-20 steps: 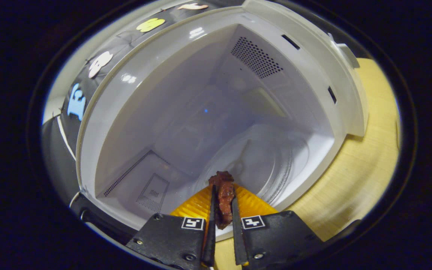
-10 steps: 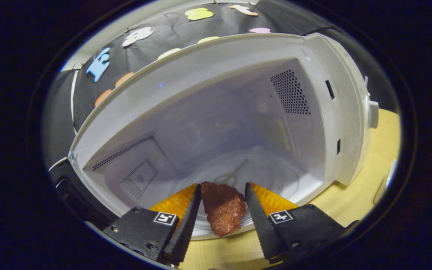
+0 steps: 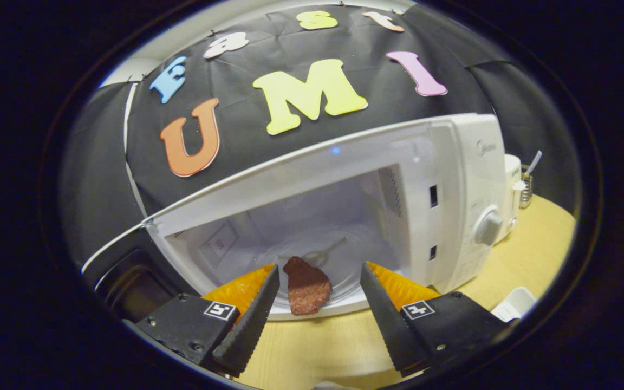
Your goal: Open the microwave oven with the left hand, put the food in, and close the microwave oven.
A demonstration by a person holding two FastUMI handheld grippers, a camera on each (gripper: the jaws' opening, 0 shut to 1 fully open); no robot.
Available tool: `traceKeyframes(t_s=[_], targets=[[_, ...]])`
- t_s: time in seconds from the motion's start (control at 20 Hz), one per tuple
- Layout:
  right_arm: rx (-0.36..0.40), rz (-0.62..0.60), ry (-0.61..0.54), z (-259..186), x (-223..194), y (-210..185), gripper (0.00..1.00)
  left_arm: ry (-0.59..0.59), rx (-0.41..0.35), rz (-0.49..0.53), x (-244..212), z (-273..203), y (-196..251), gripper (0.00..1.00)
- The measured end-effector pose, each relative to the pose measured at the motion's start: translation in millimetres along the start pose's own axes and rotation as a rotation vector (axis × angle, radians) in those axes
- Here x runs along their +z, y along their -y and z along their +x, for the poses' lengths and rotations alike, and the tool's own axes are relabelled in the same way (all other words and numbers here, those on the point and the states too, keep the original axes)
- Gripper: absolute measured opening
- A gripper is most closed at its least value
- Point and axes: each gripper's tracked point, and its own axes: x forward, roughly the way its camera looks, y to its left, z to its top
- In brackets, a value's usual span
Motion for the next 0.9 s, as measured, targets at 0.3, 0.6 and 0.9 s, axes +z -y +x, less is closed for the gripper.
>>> traceKeyframes(t_s=[0.3, 0.6, 0.9], targets=[[0.021, -0.083, -0.076, -95.9, 48.8, 43.4, 0.9, 0.073, 0.018, -0.006, 25.1, -1.4, -15.3, 0.95], [0.009, -0.163, -0.037, -173.7, 109.5, 77.8, 1.0, 0.105, 0.08, 0.013, 26.7, -7.5, -43.9, 0.95], [-0.045, -0.192, -0.058, -231.3, 129.6, 109.2, 1.0, 0.1, 0.121, -0.013, -0.1, -10.0, -66.5, 0.95]])
